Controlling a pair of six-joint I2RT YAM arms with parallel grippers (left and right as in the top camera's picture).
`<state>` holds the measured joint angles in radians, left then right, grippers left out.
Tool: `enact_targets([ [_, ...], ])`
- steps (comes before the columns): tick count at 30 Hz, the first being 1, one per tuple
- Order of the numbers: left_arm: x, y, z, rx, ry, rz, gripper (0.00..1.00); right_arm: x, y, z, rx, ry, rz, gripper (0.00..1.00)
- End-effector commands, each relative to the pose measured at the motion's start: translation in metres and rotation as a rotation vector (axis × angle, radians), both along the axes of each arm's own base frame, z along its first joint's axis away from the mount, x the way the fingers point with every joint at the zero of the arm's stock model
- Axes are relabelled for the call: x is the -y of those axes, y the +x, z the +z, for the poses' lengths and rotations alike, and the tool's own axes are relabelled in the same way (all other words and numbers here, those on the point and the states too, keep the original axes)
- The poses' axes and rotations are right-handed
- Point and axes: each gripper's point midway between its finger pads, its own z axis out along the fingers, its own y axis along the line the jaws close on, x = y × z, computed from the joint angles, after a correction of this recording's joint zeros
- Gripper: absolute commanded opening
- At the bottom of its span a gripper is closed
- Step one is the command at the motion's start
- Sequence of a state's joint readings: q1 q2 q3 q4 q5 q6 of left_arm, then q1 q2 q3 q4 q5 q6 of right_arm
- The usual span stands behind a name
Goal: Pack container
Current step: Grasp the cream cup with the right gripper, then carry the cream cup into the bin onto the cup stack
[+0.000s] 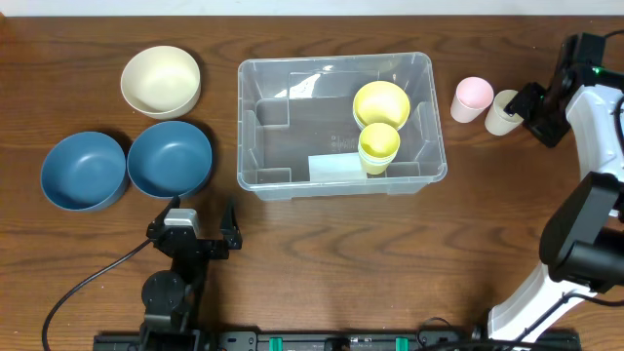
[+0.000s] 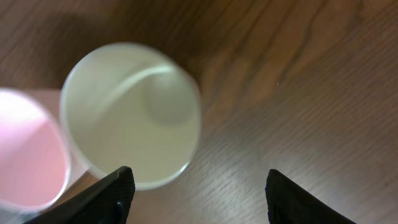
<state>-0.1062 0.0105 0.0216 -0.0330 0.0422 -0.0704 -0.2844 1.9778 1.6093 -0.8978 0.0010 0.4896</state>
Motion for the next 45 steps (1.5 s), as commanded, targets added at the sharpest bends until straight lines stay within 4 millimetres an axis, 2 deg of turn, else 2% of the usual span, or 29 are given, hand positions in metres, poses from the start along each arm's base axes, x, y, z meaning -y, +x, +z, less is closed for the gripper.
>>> enact_targets([
  [1,-0.005,0.0,-0.017,-0.049,0.021,0.023,0.98,0.01,0.005,-0.005,0.005,-0.014,-0.027,0.69],
  [10,-0.005,0.0,-0.017,-0.049,0.021,0.023,0.98,0.011,0.007,-0.033,-0.042,-0.006,-0.026,0.59],
  [12,-0.005,0.0,-0.017,-0.049,0.021,0.023,0.98,0.011,0.007,-0.037,-0.049,-0.005,-0.026,0.52],
  [14,-0.005,0.0,-0.017,-0.049,0.021,0.023,0.98,0.011,0.007,-0.037,-0.048,-0.005,-0.026,0.37],
  [20,-0.005,0.0,-0.017,-0.049,0.021,0.023,0.98,0.012,0.006,-0.037,-0.05,-0.004,-0.029,0.01],
  [26,-0.005,0.0,-0.017,-0.049,0.021,0.023,0.98,0.012,-0.004,-0.03,-0.07,0.017,-0.037,0.01],
  [28,-0.005,0.0,-0.017,-0.049,0.021,0.023,0.98,0.011,-0.009,-0.021,-0.067,0.02,-0.038,0.01],
  [31,-0.005,0.0,-0.017,-0.049,0.021,0.023,0.98,0.005,-0.014,0.005,-0.033,0.031,-0.031,0.01],
  [33,-0.005,0.0,-0.017,-0.049,0.021,0.023,0.98,-0.001,-0.016,0.026,0.009,0.044,-0.015,0.01],
  [37,-0.005,0.0,-0.017,-0.049,0.021,0.023,0.98,-0.02,-0.021,0.082,0.133,0.064,0.041,0.01],
  [40,-0.005,0.0,-0.017,-0.049,0.021,0.023,0.98,-0.047,-0.03,0.123,0.22,0.073,0.109,0.01],
  [42,-0.005,0.0,-0.017,-0.049,0.021,0.023,0.98,-0.073,-0.035,0.147,0.274,0.07,0.188,0.01],
  [45,-0.005,0.0,-0.017,-0.049,0.021,0.023,0.98,-0.112,-0.043,0.167,0.315,0.069,0.284,0.01],
])
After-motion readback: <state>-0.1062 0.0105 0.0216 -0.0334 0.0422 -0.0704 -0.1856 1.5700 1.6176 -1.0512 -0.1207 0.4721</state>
